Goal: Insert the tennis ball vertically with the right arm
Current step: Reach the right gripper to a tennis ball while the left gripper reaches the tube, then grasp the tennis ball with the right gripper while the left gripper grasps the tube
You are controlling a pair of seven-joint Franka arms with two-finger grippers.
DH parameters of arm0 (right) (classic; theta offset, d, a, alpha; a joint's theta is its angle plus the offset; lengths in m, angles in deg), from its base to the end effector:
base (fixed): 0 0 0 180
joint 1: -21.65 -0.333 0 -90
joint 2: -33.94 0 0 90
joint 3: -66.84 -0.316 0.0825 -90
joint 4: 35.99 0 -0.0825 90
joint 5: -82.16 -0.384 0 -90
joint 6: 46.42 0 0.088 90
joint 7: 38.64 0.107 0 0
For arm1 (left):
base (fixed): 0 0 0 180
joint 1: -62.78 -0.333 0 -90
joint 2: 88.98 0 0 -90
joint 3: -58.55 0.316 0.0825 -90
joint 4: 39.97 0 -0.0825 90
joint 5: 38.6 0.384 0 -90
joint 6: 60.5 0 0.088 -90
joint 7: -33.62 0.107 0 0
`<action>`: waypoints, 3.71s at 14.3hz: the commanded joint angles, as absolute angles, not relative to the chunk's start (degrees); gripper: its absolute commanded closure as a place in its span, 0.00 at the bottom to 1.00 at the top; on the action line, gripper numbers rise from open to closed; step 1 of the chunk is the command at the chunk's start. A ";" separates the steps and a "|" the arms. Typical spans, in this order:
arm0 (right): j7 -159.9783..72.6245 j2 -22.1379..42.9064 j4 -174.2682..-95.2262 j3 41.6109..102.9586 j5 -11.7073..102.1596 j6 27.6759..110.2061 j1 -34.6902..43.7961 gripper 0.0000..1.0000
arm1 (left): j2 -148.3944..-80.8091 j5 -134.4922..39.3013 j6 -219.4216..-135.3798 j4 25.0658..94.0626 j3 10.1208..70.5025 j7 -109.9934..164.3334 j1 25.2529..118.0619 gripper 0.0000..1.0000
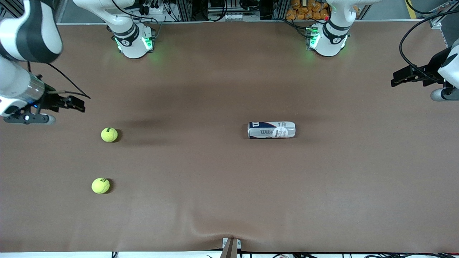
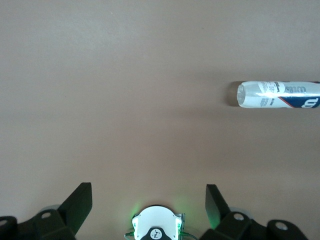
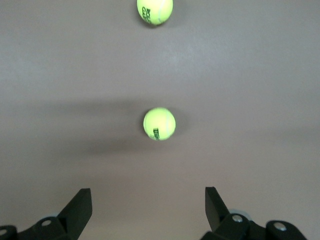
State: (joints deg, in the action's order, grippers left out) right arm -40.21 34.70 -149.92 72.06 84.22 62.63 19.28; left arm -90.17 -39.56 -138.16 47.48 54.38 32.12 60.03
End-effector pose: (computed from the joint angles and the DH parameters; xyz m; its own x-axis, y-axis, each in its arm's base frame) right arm 0.5431 -0.0298 0.4618 0.9973 -0.0104 -0.0729 -0.0082 -0.9995 0.0299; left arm 0.5368 -0.0149 0.6171 0.9816 -0.0020 -0.1908 0.0005 -0.9999 0.0133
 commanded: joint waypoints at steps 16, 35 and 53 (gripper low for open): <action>-40.58 15.57 -144.54 71.67 84.71 87.70 20.86 0.00 | -108.39 -38.35 -147.41 46.34 48.53 74.37 75.43 0.00; -40.75 2.74 -144.45 71.67 84.88 112.67 23.15 0.00 | -119.92 -37.72 -177.38 58.90 48.53 90.66 85.81 0.00; -39.88 -7.63 -136.46 70.70 84.01 115.83 21.48 0.00 | -123.08 -33.77 -190.75 65.94 48.53 87.23 87.13 0.00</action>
State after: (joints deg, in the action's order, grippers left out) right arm -40.16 -4.99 -139.48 71.08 84.19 114.97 21.47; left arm -122.79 -35.43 -189.21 65.34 48.34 88.57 86.42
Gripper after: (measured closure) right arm 0.000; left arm 0.000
